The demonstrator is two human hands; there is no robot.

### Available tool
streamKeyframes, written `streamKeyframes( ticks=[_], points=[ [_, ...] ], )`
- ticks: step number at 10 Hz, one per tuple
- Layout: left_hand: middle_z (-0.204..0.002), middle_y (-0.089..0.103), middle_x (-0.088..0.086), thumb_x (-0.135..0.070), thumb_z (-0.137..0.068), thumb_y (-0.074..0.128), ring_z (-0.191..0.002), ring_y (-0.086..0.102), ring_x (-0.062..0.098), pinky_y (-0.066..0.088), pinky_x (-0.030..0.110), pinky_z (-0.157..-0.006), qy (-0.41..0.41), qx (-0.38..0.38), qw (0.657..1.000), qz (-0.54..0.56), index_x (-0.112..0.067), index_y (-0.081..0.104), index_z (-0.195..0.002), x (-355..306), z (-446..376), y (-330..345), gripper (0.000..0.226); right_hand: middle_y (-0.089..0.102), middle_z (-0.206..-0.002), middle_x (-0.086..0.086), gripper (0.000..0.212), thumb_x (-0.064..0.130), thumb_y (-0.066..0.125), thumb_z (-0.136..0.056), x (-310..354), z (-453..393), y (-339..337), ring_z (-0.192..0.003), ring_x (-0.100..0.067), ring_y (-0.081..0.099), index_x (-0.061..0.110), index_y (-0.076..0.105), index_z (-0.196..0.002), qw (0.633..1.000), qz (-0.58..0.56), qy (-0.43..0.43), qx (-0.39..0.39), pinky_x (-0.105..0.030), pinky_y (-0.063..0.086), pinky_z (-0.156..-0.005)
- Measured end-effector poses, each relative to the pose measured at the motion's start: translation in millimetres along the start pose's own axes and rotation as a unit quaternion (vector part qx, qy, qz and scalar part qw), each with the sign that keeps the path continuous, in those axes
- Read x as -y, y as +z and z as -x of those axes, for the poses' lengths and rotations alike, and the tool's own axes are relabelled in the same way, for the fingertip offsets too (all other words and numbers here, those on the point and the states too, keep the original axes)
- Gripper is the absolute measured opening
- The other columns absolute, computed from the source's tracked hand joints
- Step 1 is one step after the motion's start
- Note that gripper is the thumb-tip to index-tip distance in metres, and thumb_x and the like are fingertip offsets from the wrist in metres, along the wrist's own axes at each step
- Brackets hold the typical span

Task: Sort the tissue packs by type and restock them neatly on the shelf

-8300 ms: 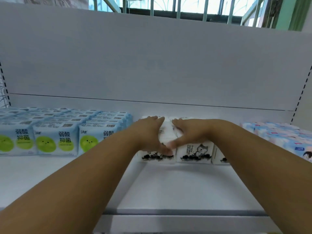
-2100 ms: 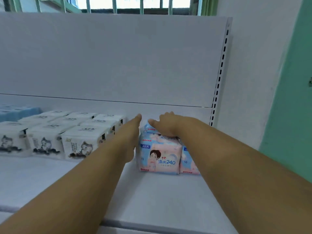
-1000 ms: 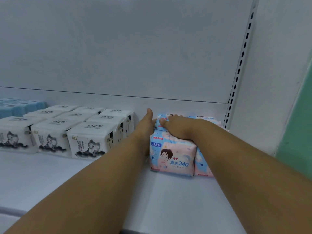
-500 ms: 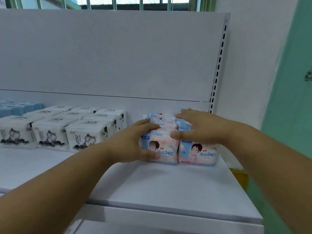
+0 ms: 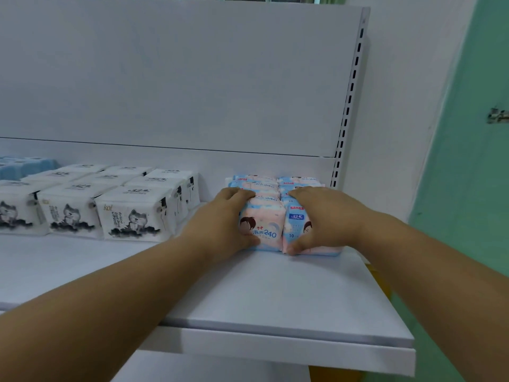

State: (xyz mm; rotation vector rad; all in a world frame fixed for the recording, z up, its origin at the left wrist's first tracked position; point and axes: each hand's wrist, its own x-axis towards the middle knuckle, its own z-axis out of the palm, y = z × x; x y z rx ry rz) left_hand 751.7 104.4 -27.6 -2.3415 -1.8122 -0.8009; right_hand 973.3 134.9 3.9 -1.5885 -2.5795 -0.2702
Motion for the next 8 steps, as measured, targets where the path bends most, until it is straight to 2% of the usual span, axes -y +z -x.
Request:
streamKeyframes(
  ticks=[1,2,4,6,7,8],
  points=[
    [-0.157,0.026,-0.009,-0.053,-0.07,0.079,-0.136,0.041,0.018,0.035,0.03,-0.108,0.004,0.014,0.999,-0.03,-0.036,0.031,-0.15,2,-1,-2,0.095,0.052,-0.14,0.009,0.118,0.093,0.058,-0.044,-1,-5,2,-0.123,-0.018,0.051,0.03,0.039,-0.142,1.0,0.015,0.002,-0.008,-0.04,0.046,-0.102],
    [-0.161,0.021,-0.005,-0.067,-0.069,0.072,-0.145,0.025,0.02,0.025,0.035,-0.116,0.02,0.016,0.996,-0.082,-0.035,0.032,-0.151,2,-3,-9,0.097,0.049,-0.144,0.007,0.115,0.091,0.059,-0.05,-1,-5,2,-0.127,-0.02,0.049,0.027,0.038,-0.144,0.999,0.041,0.0,-0.008,-0.041,0.043,-0.105],
    [-0.154,0.038,-0.006,-0.063,-0.078,0.066,-0.137,0.038,0.021,0.031,0.03,-0.11,0.047,0.011,0.989,-0.141,-0.029,0.032,-0.151,-7,-2,-11,0.087,0.057,-0.129,0.006,0.097,0.09,0.058,-0.054,5,-6,6,-0.113,-0.02,0.055,0.027,0.049,-0.127,0.997,0.072,0.003,-0.035,-0.038,0.047,-0.094],
    [-0.156,0.035,-0.003,-0.069,-0.076,0.064,-0.141,0.035,0.02,0.027,0.035,-0.114,0.057,0.017,0.98,-0.188,-0.028,0.028,-0.152,-11,1,-17,0.093,0.05,-0.14,0.001,0.111,0.09,0.059,-0.055,6,0,-4,-0.124,-0.022,0.049,0.023,0.038,-0.141,0.997,0.076,-0.005,-0.012,-0.039,0.043,-0.102],
    [-0.159,0.029,-0.002,-0.072,-0.075,0.063,-0.143,0.031,0.022,0.024,0.038,-0.117,0.05,0.006,0.986,-0.16,-0.028,0.021,-0.154,-11,11,-23,0.1,0.044,-0.145,0.0,0.121,0.091,0.057,-0.057,15,13,-17,-0.127,-0.022,0.046,0.021,0.026,-0.15,0.998,0.064,0.011,-0.026,-0.036,0.04,-0.101],
    [-0.159,0.029,-0.001,-0.068,-0.08,0.061,-0.142,0.032,0.022,0.025,0.037,-0.115,0.06,-0.008,0.987,-0.149,-0.027,0.022,-0.154,-9,26,-31,0.093,0.031,-0.156,-0.001,0.118,0.086,0.055,-0.068,31,26,-24,-0.138,-0.022,0.036,0.017,0.015,-0.156,0.998,0.033,0.016,-0.049,-0.038,0.034,-0.111]
  ],
)
